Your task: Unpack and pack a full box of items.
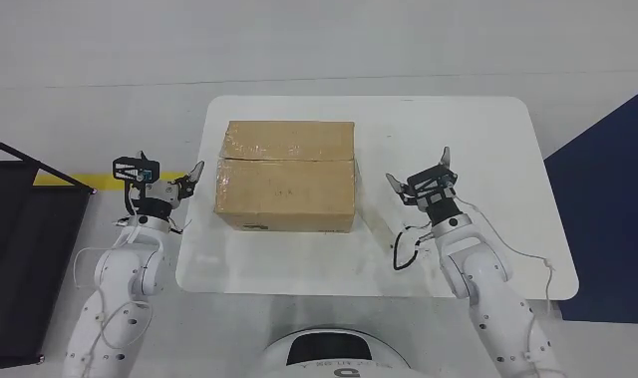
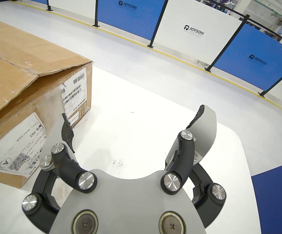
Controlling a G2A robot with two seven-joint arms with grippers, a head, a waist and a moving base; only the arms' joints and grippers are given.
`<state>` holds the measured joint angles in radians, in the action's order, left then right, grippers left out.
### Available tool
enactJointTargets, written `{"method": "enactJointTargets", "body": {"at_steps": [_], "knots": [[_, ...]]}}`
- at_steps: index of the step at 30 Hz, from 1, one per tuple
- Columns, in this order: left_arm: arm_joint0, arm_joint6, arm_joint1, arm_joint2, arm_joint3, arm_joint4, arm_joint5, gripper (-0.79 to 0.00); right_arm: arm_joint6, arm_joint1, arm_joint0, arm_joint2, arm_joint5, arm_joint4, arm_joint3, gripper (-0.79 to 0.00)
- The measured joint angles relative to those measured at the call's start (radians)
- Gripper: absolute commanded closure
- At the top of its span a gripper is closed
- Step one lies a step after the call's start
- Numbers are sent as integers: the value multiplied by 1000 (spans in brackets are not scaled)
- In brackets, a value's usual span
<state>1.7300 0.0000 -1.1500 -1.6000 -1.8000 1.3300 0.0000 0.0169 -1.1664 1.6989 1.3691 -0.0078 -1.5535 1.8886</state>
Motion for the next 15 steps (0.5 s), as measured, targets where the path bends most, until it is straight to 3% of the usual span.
{"method": "enactJointTargets", "body": {"at_steps": [6,15], "knots": [[0,0,0,0,0,0,0,-785,17,0,-23,-18,-31,-22,-9,-785],[0,0,0,0,0,0,0,-785,130,-19,-195,-123,-75,-71,-116,-785]]}}
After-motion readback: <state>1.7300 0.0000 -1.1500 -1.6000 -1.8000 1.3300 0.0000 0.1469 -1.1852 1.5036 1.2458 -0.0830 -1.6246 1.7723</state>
